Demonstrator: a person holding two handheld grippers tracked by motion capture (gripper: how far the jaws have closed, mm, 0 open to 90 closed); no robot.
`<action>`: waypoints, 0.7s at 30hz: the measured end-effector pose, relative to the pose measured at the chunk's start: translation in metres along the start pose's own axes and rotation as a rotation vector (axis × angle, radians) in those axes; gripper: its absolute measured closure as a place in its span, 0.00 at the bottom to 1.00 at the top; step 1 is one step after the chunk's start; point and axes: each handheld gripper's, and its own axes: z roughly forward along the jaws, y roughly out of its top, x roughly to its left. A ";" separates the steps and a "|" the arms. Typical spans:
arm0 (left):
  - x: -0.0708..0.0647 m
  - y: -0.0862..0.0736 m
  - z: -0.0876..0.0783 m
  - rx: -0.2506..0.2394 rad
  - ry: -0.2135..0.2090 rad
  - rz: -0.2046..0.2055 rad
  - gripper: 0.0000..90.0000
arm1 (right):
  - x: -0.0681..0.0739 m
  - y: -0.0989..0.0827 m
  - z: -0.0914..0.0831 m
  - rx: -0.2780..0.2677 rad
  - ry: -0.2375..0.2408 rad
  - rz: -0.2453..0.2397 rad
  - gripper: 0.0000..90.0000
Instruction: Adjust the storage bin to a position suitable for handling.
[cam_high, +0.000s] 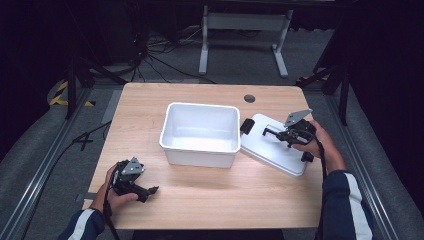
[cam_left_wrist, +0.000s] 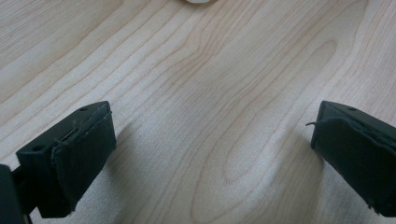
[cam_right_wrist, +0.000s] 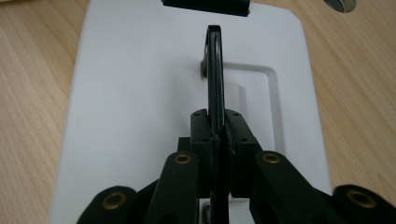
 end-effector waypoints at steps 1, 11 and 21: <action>0.000 0.000 0.000 0.000 0.000 0.000 0.00 | 0.001 0.000 0.000 -0.001 -0.005 -0.001 0.93; 0.000 0.000 0.000 0.000 0.000 0.000 0.00 | 0.003 -0.001 0.001 -0.006 -0.015 0.002 0.93; 0.000 0.000 0.000 0.000 -0.001 0.000 0.00 | 0.006 0.006 -0.007 -0.034 -0.025 0.017 0.85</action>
